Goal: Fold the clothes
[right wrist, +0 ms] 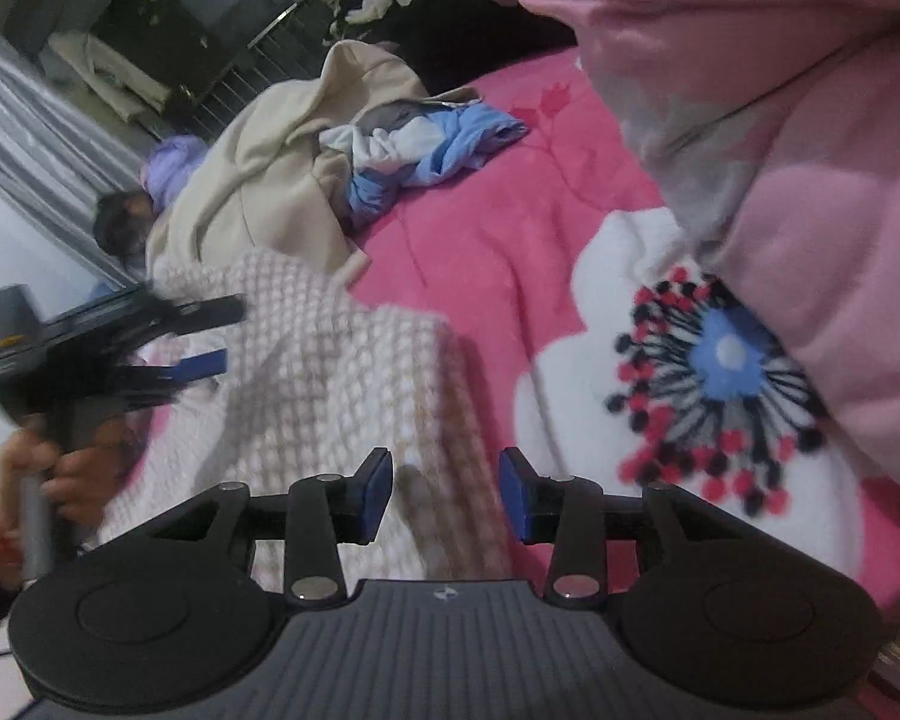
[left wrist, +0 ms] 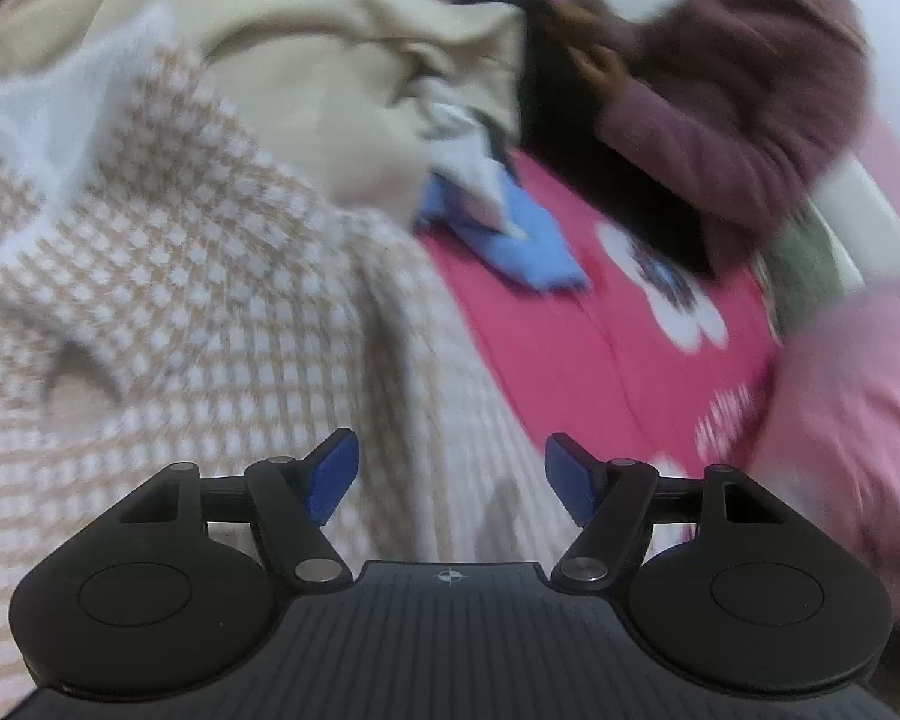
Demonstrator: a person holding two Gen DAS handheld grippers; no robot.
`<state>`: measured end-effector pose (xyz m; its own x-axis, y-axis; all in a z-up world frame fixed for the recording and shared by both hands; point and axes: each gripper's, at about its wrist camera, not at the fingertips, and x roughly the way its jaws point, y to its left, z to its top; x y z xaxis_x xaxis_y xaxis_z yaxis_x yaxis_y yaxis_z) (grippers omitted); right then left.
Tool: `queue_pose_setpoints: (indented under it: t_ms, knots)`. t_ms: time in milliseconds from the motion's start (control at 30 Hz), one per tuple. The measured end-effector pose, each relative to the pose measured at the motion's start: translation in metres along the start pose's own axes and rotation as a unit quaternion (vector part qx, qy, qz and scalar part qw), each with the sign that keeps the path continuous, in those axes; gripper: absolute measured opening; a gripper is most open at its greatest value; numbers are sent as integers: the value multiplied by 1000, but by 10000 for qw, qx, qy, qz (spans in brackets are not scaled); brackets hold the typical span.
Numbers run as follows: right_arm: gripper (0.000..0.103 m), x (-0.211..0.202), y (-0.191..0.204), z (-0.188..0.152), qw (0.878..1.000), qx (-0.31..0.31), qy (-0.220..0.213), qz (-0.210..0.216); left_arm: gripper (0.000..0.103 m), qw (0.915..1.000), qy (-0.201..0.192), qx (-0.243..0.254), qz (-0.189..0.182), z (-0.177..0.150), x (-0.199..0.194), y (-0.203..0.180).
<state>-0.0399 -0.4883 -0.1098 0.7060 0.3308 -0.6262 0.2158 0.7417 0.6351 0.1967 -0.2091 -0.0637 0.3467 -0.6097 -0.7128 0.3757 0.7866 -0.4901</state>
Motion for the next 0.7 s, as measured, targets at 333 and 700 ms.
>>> queue_pose_setpoints:
  t_ms: [333,700]
  knots:
    - [5,-11,-26,-27,9912,374,-588,1126,3,9719,-920,-1828,-1164,-4,3,69]
    - [7,-15,-5,-8,9873,-1418,-706,111,22,9545,-621,-2702,-1100,-19,6,116]
